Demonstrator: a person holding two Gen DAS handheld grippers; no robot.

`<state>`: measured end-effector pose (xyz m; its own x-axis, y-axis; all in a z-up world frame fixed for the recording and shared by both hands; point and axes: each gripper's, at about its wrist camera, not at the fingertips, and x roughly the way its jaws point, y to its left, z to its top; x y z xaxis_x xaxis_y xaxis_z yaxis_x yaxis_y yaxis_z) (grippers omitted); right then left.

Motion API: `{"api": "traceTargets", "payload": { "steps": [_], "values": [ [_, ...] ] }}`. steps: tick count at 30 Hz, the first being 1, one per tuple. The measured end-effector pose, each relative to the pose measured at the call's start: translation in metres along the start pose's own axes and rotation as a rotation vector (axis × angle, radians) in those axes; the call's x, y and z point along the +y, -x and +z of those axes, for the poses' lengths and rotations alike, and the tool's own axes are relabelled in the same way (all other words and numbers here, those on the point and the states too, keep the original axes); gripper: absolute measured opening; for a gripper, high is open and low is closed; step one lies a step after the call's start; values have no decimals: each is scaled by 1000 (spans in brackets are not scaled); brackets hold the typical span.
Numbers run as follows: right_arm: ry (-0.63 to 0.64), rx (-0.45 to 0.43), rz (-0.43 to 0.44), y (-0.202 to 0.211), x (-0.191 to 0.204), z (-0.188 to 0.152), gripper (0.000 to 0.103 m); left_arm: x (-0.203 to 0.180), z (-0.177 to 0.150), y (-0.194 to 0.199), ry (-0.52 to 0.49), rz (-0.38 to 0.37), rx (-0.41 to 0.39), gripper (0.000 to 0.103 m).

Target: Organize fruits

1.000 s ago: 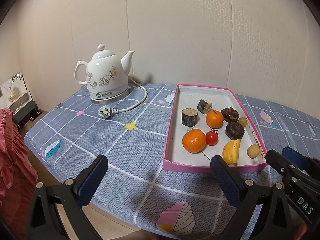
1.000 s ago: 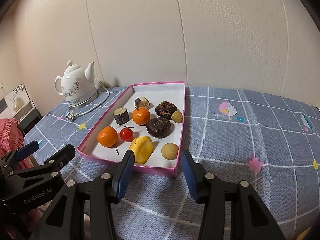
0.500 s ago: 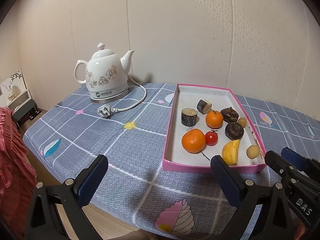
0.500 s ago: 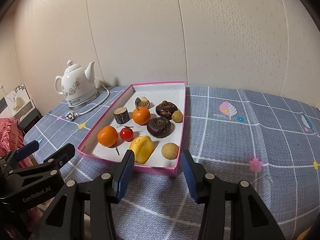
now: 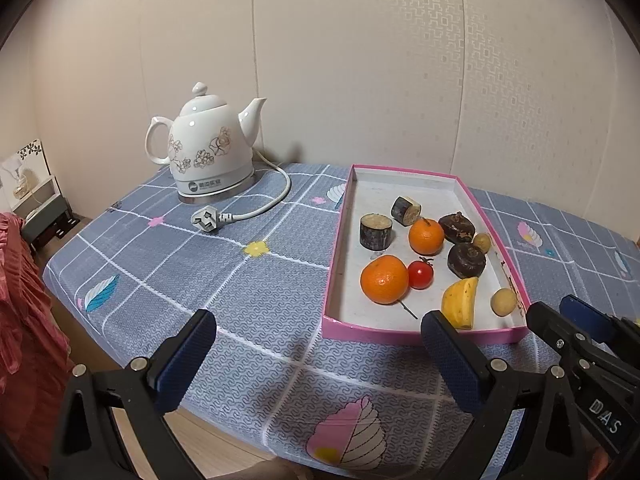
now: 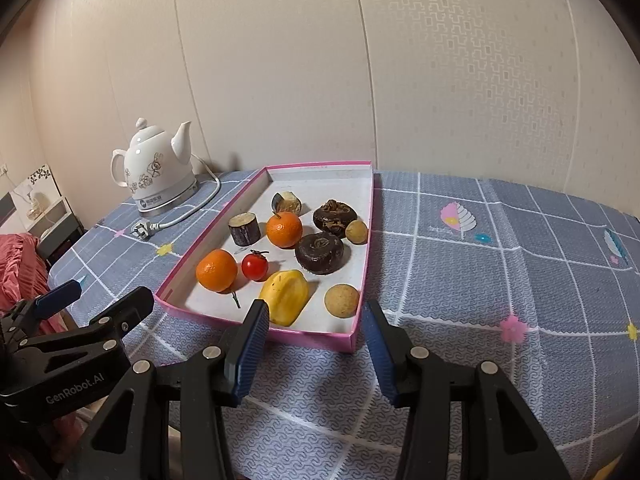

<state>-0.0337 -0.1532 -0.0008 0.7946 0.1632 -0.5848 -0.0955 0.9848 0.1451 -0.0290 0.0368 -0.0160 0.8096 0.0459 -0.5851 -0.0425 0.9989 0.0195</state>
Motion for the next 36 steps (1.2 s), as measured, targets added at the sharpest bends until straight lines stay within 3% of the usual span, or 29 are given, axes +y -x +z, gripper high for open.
{"api": "traceTargets", "payload": {
  "steps": [36],
  "values": [
    [-7,12,-1,-2,-2,0,49,4,-2,-3,-5,8,2,103]
  ]
}}
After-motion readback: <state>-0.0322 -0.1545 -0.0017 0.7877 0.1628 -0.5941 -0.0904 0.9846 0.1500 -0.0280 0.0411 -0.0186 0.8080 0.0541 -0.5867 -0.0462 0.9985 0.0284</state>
